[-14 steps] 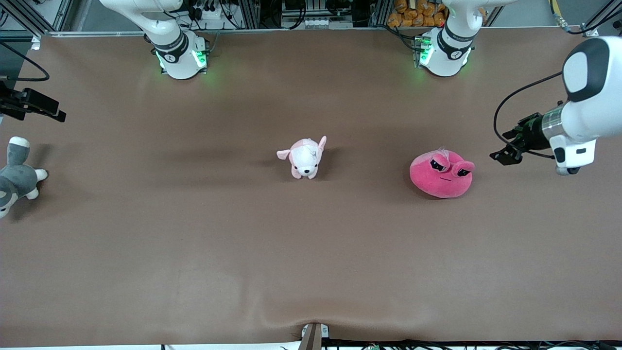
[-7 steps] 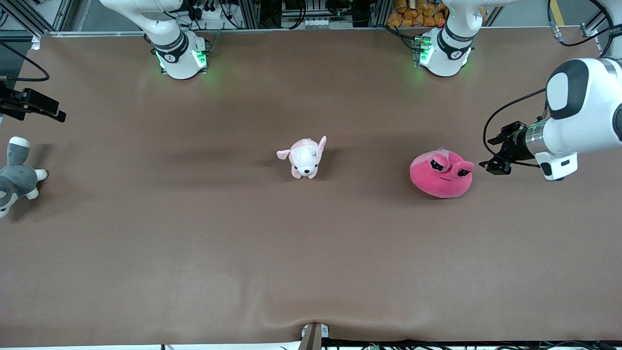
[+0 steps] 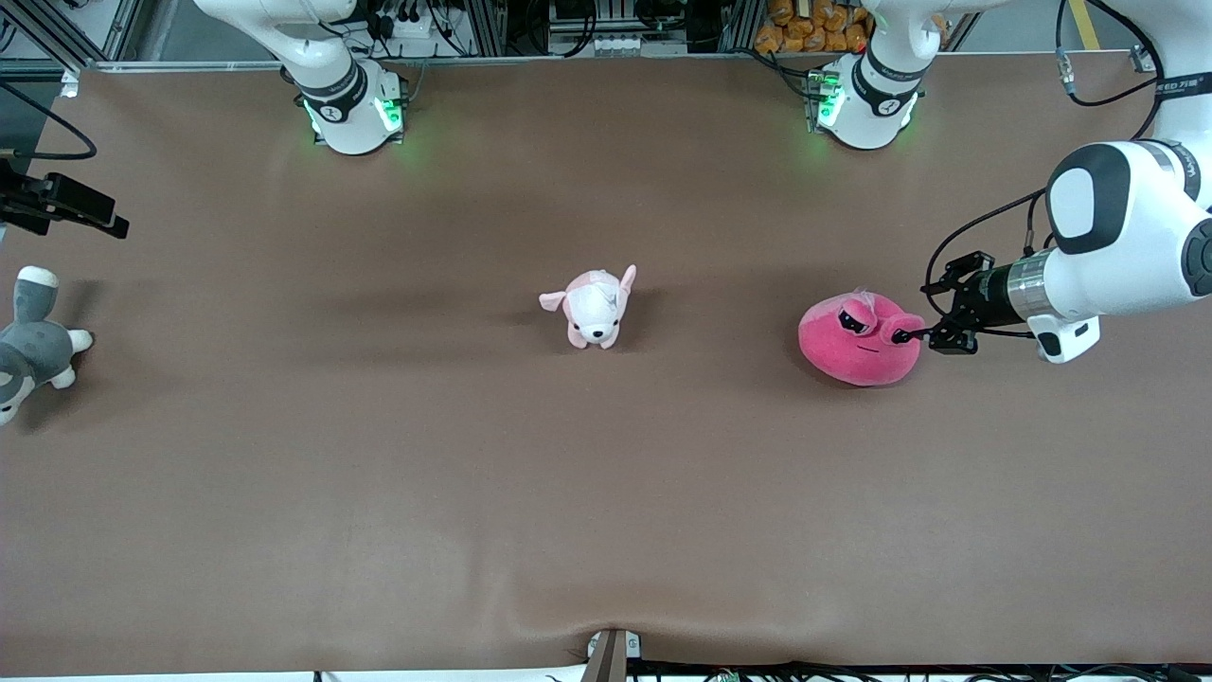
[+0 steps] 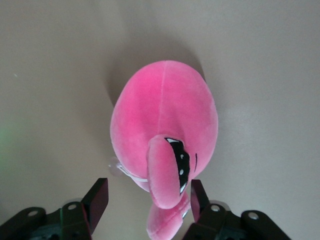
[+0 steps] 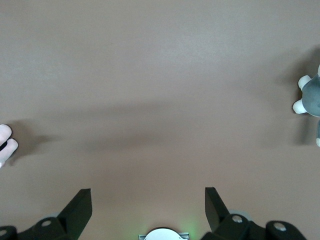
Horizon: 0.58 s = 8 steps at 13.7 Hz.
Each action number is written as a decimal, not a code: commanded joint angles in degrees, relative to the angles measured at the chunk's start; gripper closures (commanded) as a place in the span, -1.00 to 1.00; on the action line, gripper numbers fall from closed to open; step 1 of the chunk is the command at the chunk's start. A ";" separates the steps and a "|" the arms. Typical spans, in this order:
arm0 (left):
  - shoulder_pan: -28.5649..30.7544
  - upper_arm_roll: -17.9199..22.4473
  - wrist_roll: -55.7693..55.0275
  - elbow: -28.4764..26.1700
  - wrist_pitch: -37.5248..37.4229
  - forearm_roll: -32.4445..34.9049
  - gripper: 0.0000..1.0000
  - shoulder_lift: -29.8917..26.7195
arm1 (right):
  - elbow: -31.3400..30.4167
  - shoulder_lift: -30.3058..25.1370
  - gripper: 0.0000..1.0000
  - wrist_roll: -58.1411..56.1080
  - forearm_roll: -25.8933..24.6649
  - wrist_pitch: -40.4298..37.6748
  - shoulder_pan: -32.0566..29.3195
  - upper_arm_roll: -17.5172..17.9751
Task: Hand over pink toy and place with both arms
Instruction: 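Close the left gripper on the pink plush toy's ear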
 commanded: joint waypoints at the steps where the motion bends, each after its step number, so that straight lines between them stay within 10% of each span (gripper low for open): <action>1: 0.56 -0.10 -0.82 -0.58 1.37 -2.16 -0.49 0.82 | 0.61 0.16 -1.00 -0.61 -0.38 -0.48 -1.10 0.78; 8: 1.70 -0.01 -0.82 -0.49 1.90 -5.14 0.16 2.40 | 0.61 0.16 -1.00 -0.52 -0.38 -0.48 -1.10 0.78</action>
